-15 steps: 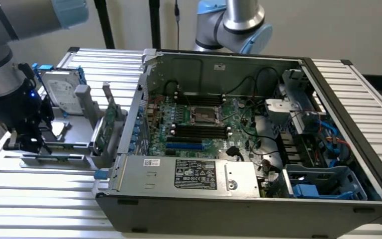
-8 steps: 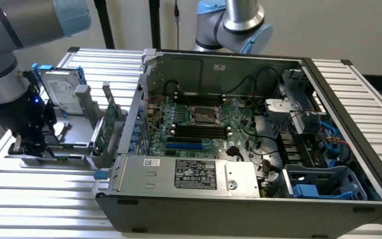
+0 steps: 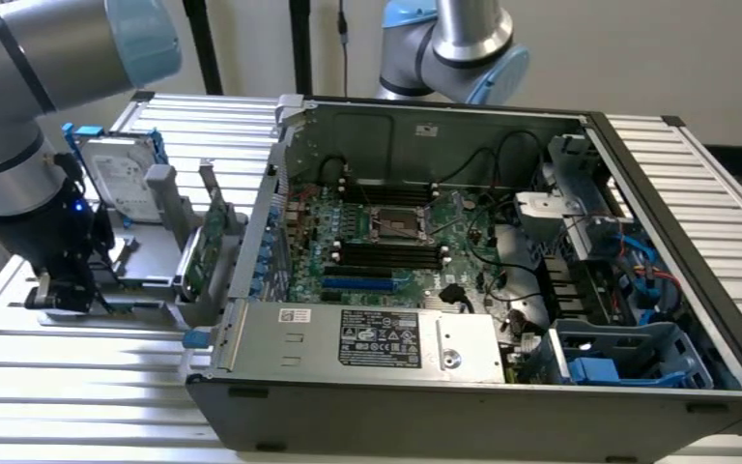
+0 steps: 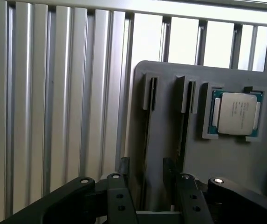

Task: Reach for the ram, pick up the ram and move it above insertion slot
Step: 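Pick up the ram and move it above insertion slot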

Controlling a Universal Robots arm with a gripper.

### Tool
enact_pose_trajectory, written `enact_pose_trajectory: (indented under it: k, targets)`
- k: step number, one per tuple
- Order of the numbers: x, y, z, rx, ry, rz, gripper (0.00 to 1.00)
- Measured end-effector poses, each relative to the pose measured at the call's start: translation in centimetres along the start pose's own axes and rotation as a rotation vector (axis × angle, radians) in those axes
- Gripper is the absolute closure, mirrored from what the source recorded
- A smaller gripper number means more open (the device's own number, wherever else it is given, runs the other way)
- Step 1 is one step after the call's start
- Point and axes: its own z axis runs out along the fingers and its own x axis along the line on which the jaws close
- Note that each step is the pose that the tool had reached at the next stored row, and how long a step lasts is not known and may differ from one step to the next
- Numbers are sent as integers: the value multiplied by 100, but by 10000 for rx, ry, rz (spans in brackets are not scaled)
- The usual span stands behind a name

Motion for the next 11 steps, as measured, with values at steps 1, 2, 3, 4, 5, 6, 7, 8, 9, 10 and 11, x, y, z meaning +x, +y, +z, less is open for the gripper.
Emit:
enact_pose_trajectory:
  k: [1, 2, 3, 4, 5, 6, 7, 8, 9, 10, 11]
  targets:
    - [1, 0, 19, 2, -3, 0, 58]
    - [2, 0, 36, 1, -6, -1, 58]
    - [2, -1, 55, 2, -9, -3, 58]
    - [3, -1, 72, 2, -12, -6, 58]
    - [3, -1, 85, 3, -14, -10, 58]
    - [3, -2, 91, 2, -14, -15, 58]
    - [2, -2, 92, -1, -13, -20, 58]
    - [1, -2, 93, -1, -12, -24, 58]
    - [-1, -2, 96, 0, -13, -28, 58]
    - [-2, -1, 100, 1, -14, -33, 58]
    - [-4, -2, 107, 2, -15, -37, 58]
